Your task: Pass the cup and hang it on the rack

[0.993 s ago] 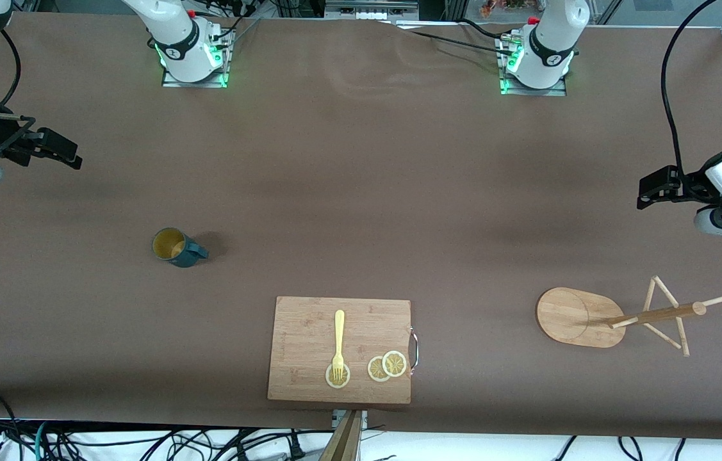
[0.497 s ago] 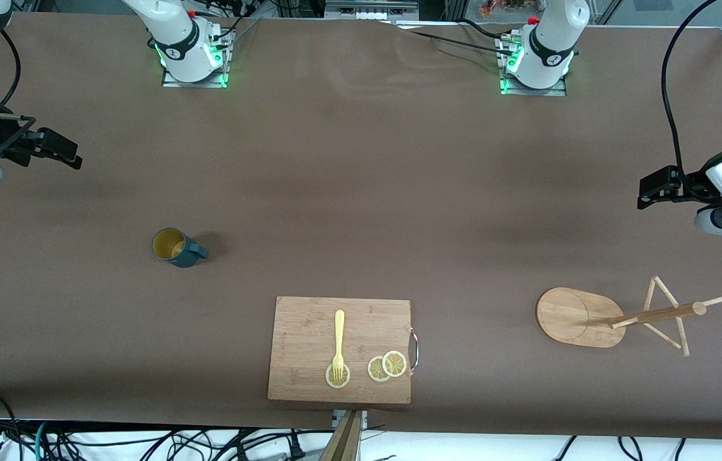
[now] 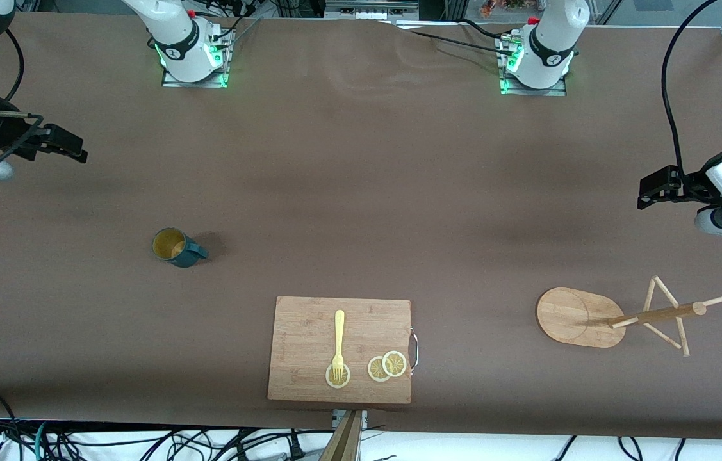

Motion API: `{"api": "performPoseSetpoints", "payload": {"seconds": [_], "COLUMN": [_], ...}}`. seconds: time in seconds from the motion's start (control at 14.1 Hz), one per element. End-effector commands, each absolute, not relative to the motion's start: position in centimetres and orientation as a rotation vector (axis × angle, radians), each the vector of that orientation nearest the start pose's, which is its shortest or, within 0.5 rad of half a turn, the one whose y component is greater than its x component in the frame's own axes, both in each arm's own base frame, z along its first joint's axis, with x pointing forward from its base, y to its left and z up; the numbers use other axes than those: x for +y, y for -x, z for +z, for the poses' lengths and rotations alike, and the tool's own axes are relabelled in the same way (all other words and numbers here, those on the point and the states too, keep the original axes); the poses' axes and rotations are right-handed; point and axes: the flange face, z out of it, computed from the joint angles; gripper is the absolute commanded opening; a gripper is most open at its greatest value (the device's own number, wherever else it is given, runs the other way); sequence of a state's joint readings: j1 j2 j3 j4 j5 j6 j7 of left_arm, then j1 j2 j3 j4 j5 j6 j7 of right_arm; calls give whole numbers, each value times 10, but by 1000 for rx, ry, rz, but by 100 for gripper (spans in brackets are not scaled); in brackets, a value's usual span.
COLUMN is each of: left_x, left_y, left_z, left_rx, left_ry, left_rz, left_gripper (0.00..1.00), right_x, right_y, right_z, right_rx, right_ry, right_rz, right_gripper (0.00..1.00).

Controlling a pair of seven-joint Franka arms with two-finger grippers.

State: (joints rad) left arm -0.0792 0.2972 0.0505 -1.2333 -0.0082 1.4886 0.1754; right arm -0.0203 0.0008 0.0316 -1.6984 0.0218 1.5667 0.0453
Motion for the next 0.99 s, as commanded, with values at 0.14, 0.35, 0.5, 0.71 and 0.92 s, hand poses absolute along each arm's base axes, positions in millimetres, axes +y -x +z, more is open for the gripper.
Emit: {"api": "performPoseSetpoints", "payload": {"seconds": [0.14,0.35,0.5,0.71,0.92], "left_x": [-23,-24,-24,-23,-23], "left_y": [-638,-638,-638,-638,-638], "left_z": [604,604,604,603,603], "left_rx": [318,320,320,318,318], "left_ry": [3127,3127,3127,3127,3127], "left_rz": [48,48,48,50,50], "left_gripper": [100,100,100,100,100], "right_x": [34,35,35,31,28], "right_y": [-545,-549,-554,-568,-586], "right_z": [553,546,533,515,480], "right_rx": [-22,-27,-24,-16,-3], "right_ry": [3113,3111,3109,3118,3125], "right_rz": [308,320,346,298,210], "right_gripper": [100,100,100,100,100]}}
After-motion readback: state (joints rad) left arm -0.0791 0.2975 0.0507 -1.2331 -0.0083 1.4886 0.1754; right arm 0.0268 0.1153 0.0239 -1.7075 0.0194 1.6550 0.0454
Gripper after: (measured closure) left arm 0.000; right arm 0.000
